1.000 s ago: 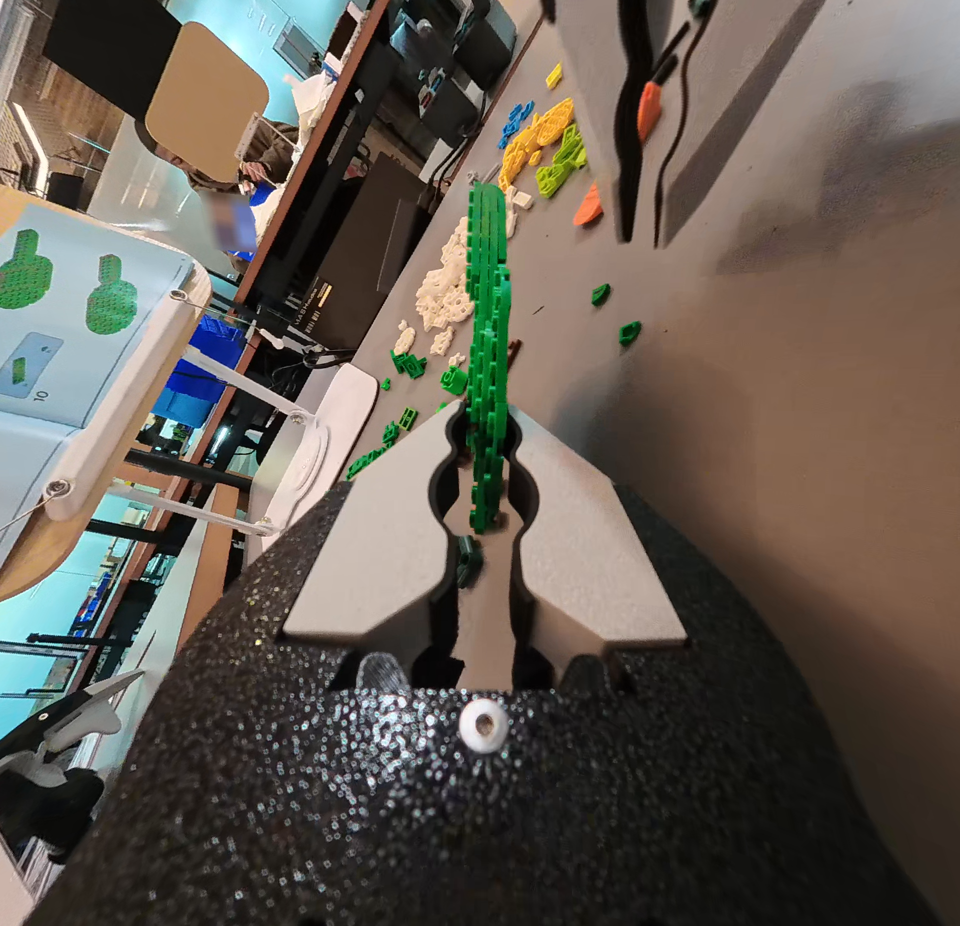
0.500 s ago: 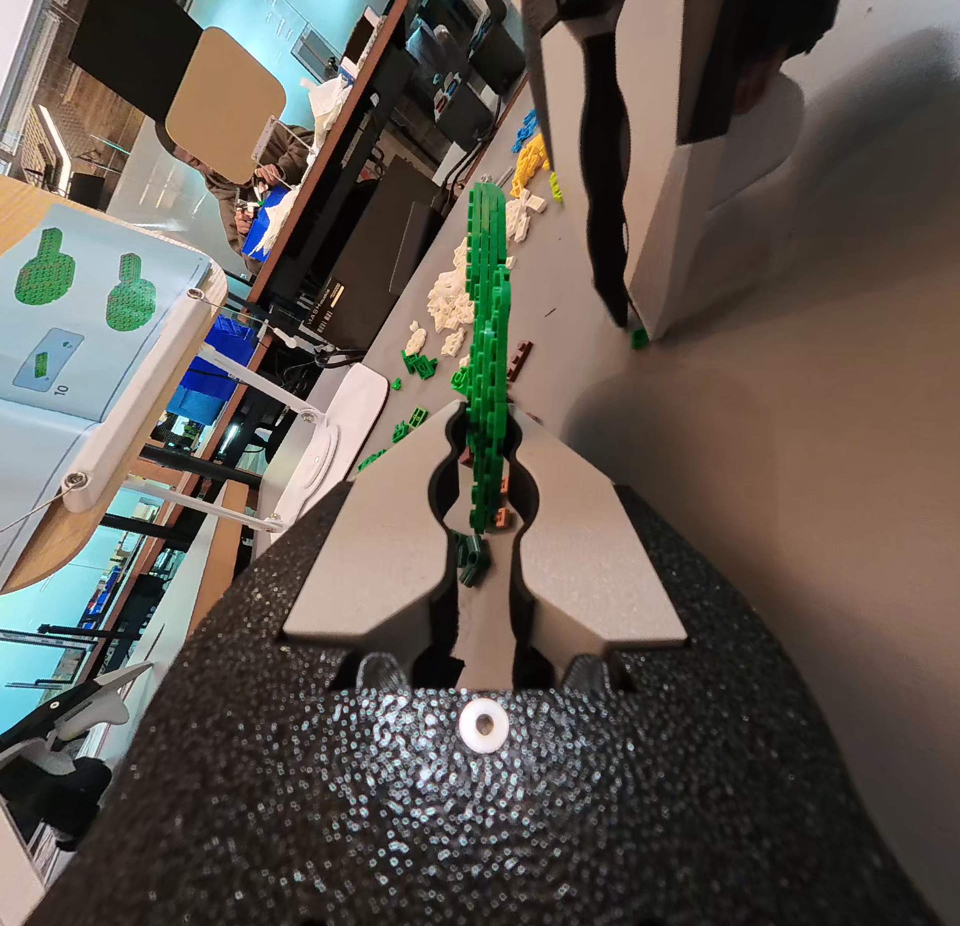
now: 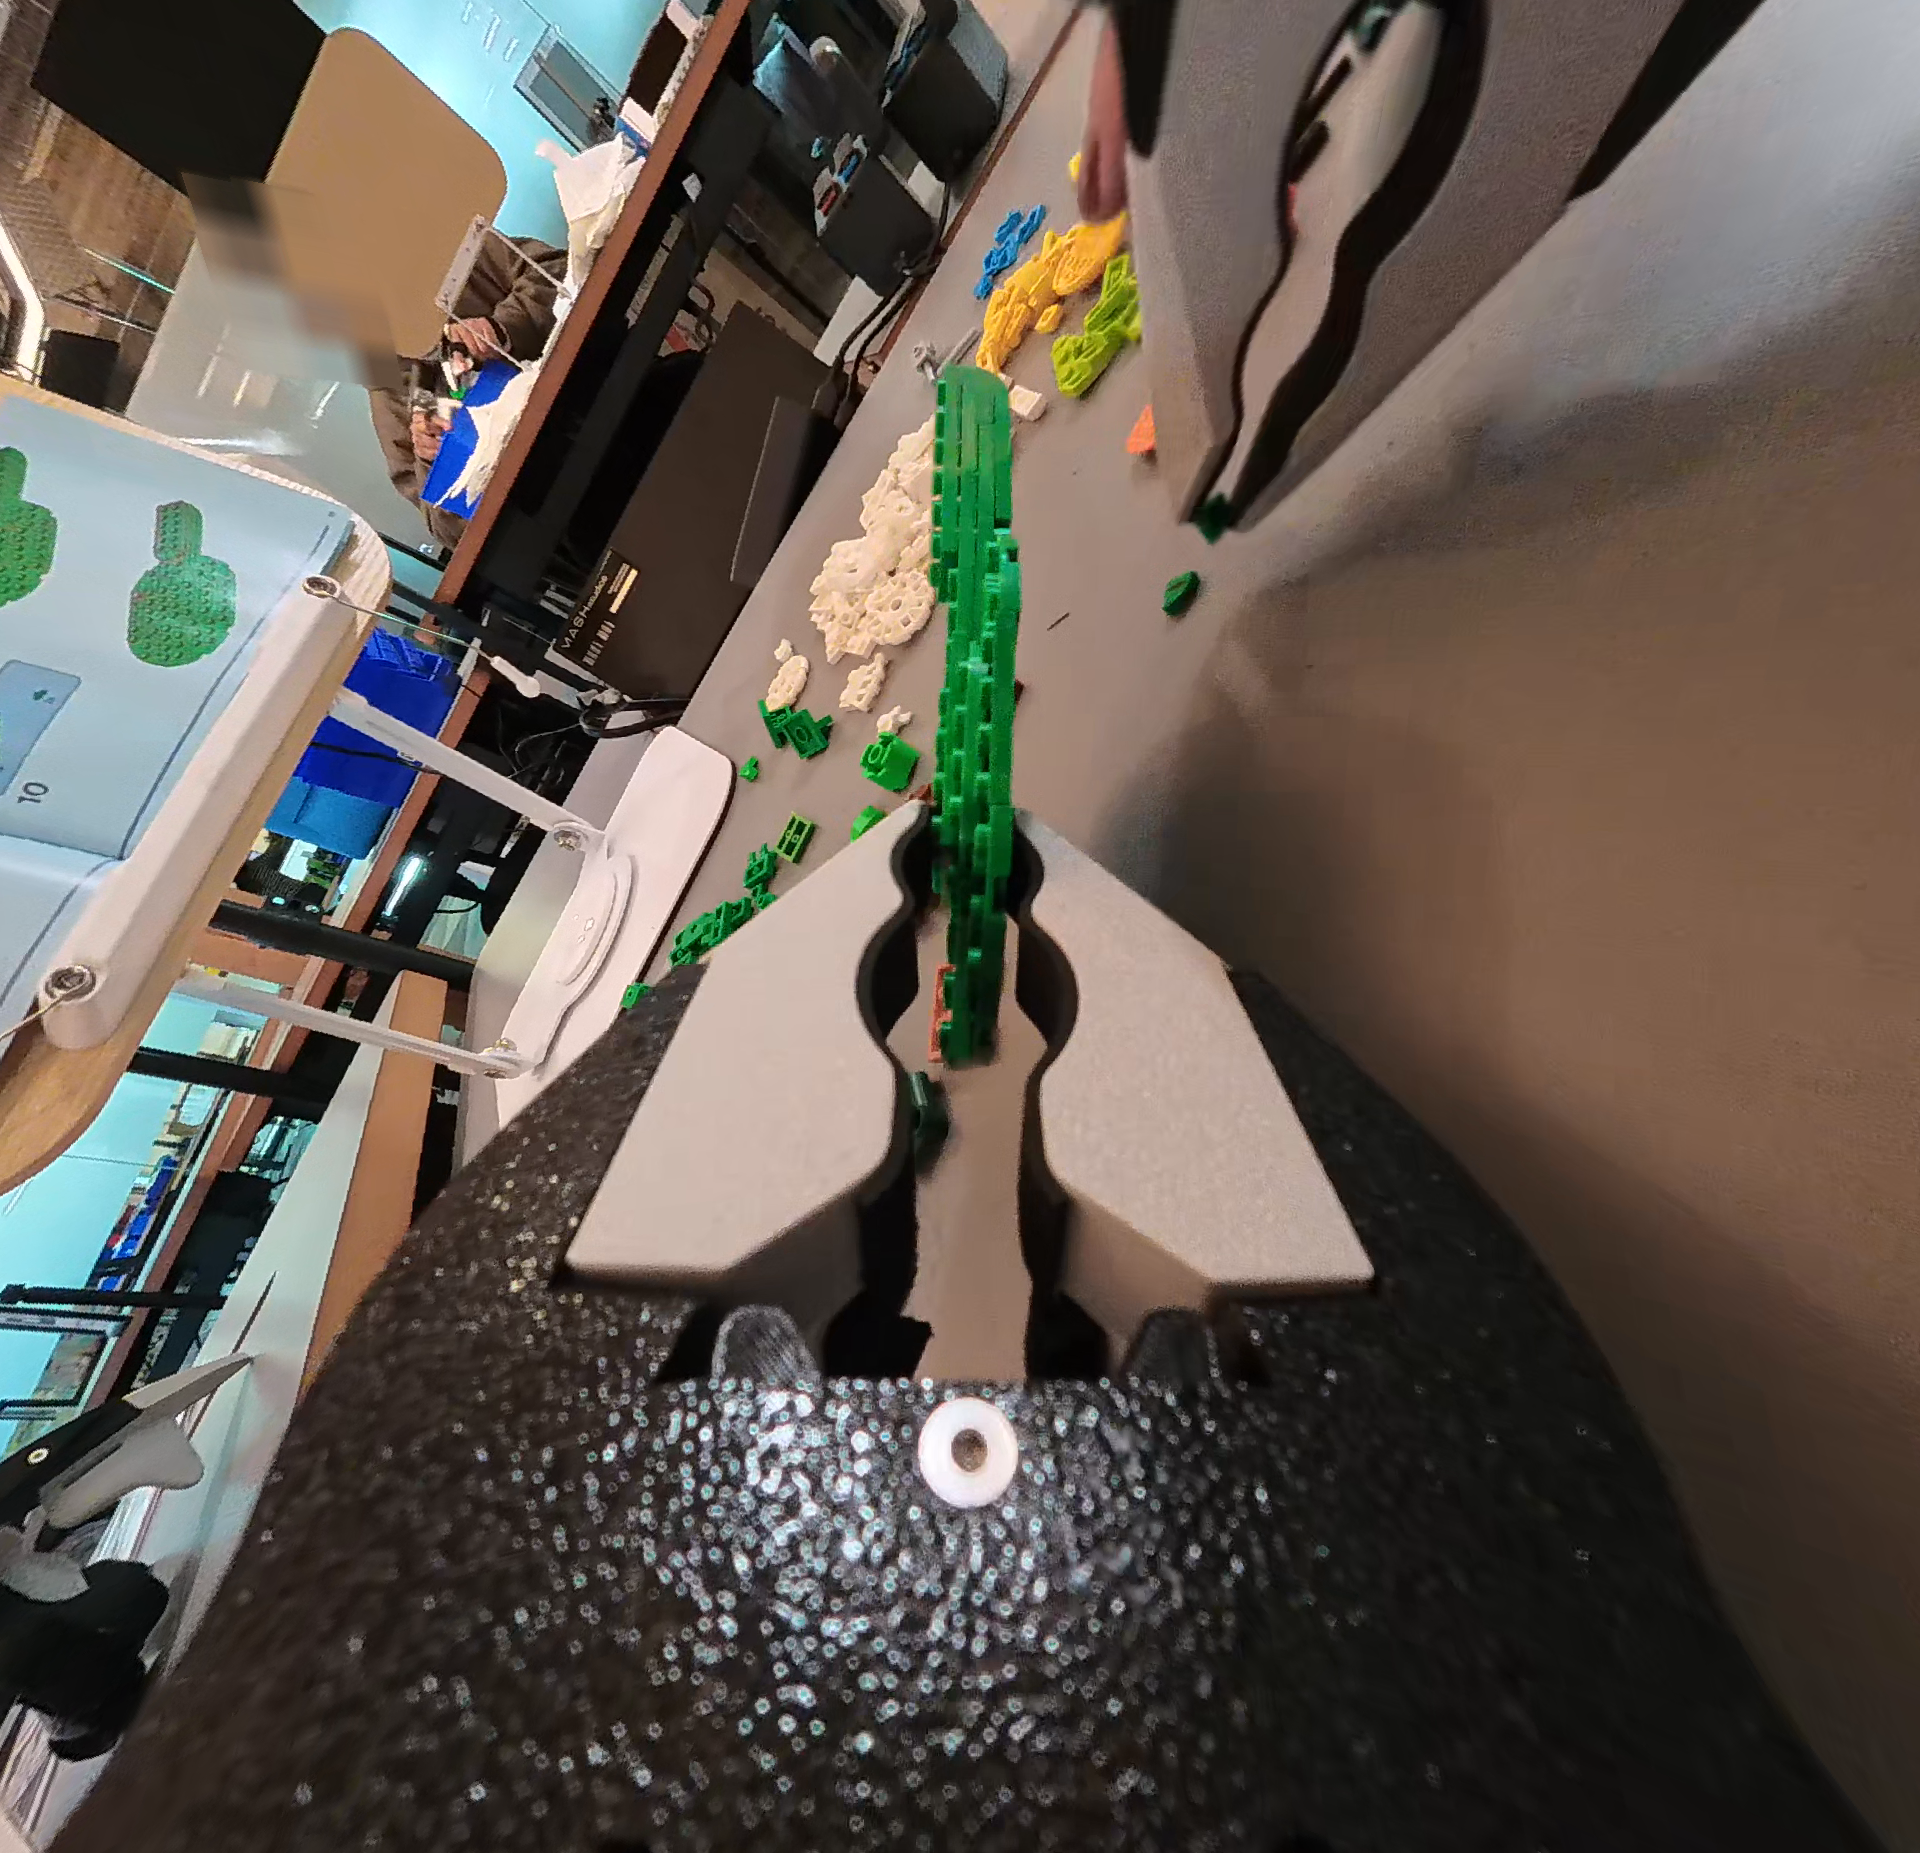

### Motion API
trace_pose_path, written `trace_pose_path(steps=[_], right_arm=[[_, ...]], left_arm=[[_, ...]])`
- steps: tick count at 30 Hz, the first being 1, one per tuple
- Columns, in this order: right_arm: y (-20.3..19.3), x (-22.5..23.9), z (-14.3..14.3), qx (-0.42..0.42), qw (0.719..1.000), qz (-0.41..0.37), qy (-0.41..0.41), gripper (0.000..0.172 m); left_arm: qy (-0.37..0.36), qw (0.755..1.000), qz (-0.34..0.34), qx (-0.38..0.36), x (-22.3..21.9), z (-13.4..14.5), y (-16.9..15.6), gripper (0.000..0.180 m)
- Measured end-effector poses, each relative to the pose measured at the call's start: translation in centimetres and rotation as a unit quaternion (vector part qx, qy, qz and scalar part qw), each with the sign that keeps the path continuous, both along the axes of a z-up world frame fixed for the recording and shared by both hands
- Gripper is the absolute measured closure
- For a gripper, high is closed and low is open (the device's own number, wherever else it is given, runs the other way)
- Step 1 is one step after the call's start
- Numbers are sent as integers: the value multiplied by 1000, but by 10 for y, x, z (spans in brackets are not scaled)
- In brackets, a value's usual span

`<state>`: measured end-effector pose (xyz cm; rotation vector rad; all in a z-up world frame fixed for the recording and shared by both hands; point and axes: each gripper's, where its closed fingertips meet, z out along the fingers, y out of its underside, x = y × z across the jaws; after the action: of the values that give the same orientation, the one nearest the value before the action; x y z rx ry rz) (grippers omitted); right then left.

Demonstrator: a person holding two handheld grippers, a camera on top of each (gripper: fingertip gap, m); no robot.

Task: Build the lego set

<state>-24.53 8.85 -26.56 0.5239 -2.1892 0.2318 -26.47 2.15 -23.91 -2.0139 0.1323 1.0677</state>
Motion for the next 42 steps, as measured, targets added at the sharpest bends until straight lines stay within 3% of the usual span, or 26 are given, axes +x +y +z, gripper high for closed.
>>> trace_pose_path(steps=[2,4,7,9,12,14,16,19,24,42], right_arm=[[3,8,-2,108,988,83,67,166],[4,19,-9,176,970,148,83,166],[0,34,-10,201,954,206,80,165],[-5,45,-8,176,957,224,50,160],[-8,51,0,58,986,142,-61,152],[-14,50,11,-77,983,52,-161,156],[-14,49,16,-186,942,-44,-275,160],[-8,47,9,-251,882,-146,-371,161],[-9,53,-7,-265,849,-203,-409,161],[-1,48,-5,-276,852,-214,-390,162]], left_arm=[[2,1000,-2,-2,1,-1,1,171],[3,1000,-4,-5,1,-1,1,171],[4,1000,-8,-7,2,-2,2,171],[5,1000,-8,-9,2,-2,2,171],[5,1000,-10,-9,3,-3,3,171],[6,1000,-12,-9,3,-3,3,171],[6,1000,-15,-11,4,-3,4,171],[7,1000,-18,-13,5,-4,5,171],[14,1000,-22,-17,6,-4,5,171],[24,999,-34,-24,10,-5,7,171]])
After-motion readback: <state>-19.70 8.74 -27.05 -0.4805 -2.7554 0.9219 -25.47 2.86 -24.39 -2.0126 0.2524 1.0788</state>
